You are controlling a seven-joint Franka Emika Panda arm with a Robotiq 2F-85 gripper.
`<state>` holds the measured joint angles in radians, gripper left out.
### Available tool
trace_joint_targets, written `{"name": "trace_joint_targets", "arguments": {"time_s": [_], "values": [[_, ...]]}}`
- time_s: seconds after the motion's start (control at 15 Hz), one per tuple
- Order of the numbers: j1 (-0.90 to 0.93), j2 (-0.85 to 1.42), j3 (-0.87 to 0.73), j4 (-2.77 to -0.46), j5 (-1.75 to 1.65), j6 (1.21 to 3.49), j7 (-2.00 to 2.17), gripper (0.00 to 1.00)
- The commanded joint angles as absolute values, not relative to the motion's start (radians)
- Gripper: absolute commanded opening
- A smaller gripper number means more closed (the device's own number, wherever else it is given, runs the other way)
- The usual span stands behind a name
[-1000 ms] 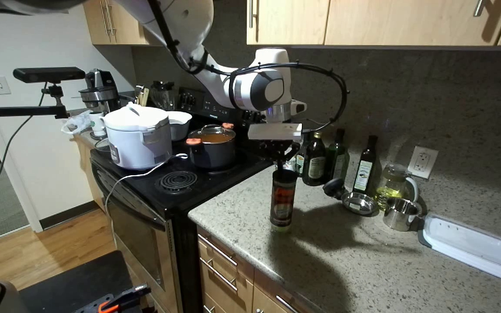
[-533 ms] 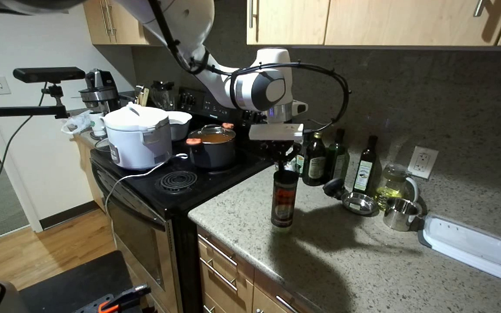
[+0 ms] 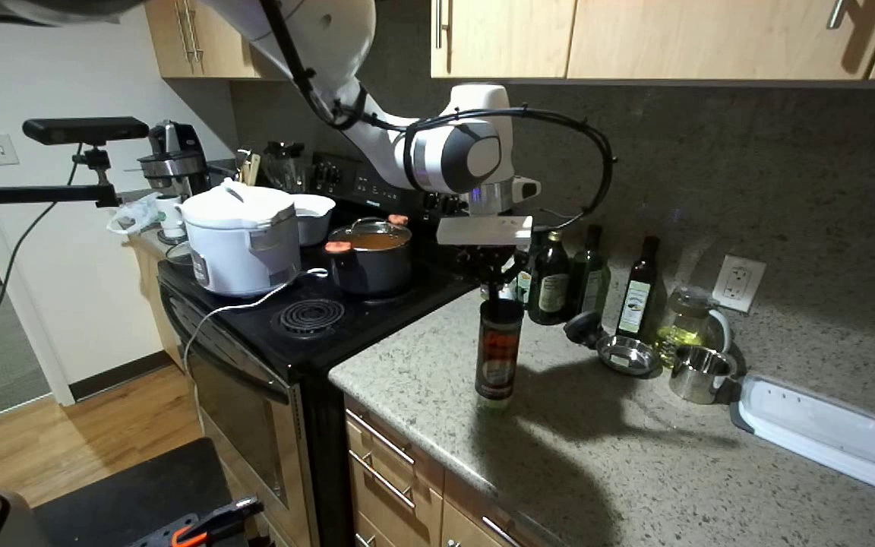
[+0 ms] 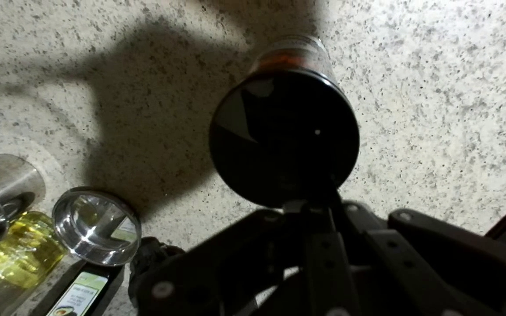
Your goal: Seal the lid of the container
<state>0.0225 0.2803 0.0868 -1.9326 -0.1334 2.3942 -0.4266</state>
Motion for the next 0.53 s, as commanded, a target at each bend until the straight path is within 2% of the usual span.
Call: {"name": "trace_joint_targets", "arguments": {"time_s": [0.0,0.47], "values": [[0.017,0.317,0.072,-1.946,-0.151,2.354,-0.417,0.00],[0.006,0.319,0.058,-1.956,-0.153,2.343,-0.410,0.00]]}}
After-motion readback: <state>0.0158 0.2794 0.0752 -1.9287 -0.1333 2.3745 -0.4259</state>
